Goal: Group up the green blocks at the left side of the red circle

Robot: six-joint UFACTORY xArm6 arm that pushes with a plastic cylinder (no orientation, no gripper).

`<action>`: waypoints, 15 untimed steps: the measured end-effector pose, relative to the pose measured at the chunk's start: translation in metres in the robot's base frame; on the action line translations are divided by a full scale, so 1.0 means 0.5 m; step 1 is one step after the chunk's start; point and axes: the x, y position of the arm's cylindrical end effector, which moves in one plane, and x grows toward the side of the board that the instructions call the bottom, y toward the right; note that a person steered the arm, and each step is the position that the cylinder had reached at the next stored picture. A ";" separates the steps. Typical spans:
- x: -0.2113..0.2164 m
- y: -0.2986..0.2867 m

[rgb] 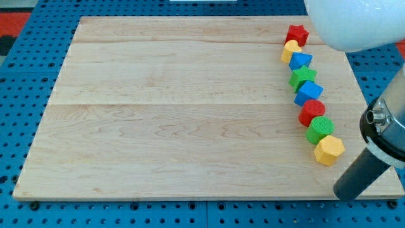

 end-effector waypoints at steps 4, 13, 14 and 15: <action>-0.119 0.233; -0.224 -0.024; -0.250 0.183; -0.363 0.207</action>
